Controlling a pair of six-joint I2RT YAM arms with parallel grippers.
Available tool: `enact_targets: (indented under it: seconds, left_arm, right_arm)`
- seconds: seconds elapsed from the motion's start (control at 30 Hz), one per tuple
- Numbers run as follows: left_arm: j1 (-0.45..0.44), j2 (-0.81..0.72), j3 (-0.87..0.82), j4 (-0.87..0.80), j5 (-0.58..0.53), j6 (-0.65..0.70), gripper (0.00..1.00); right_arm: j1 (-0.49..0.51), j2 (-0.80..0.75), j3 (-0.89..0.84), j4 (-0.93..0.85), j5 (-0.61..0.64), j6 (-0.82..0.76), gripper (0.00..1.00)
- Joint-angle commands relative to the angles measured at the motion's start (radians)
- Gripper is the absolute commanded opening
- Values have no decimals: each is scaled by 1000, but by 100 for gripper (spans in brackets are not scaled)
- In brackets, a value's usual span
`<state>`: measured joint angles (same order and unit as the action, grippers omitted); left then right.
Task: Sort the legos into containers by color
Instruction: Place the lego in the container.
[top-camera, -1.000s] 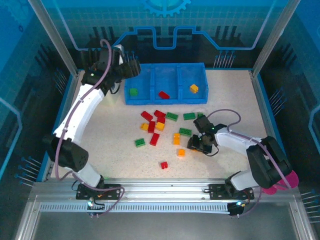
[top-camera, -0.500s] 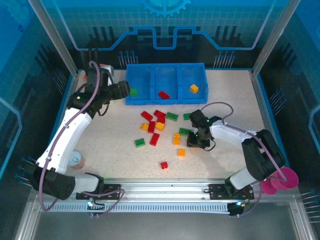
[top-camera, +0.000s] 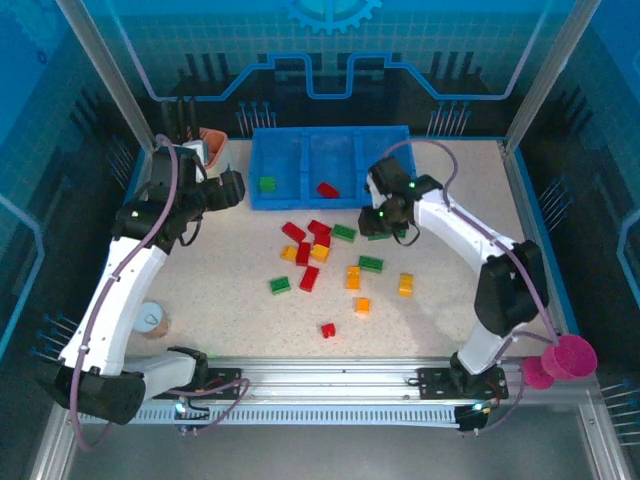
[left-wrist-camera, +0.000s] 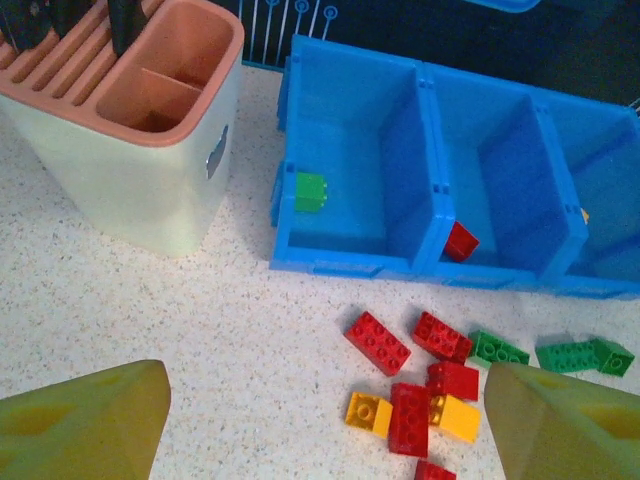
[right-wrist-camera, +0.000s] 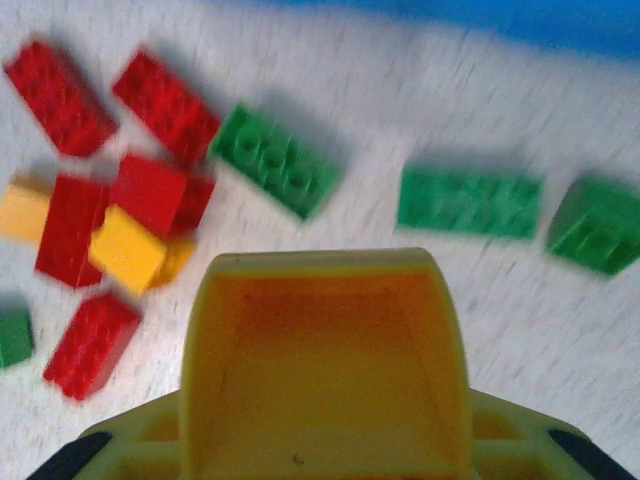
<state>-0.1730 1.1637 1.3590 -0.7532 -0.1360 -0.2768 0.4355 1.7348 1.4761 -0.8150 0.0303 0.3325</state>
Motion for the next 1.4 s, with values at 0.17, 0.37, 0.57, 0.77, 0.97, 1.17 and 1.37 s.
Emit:
enact_targets:
  seconds: [0.17,0.37,0.57,0.77,0.97,1.17,1.37]
  left_arm:
    - [8,-70,-29,-114,56,71,84]
    - [8,-109,-40,-164,49,65,86]
    - [9,-124,-36,-213,50,56,87]
    - [8,-127,-56,-222,92,29,87]
    - [-12,-113,-174,-157,130,-16,87]
    - [-80,-71,-267,-71,109,-75,87]
    - [-187,36,-319,-36,50,-133,87]
  right_arm:
    - [-135,351,441,-58,98,-177,24]
    - [-149,619,782,-143,188,-212,24]
    - [-168,815,1055,-223,207,-216,26]
    - [-186,833,1058,-207,180,-212,35]
    - [-173,755,969,-148,115,-227,49]
    - [-172,721,956,-152,98,-229,54]
    - [-167,609,875,-113,78,-236,54]
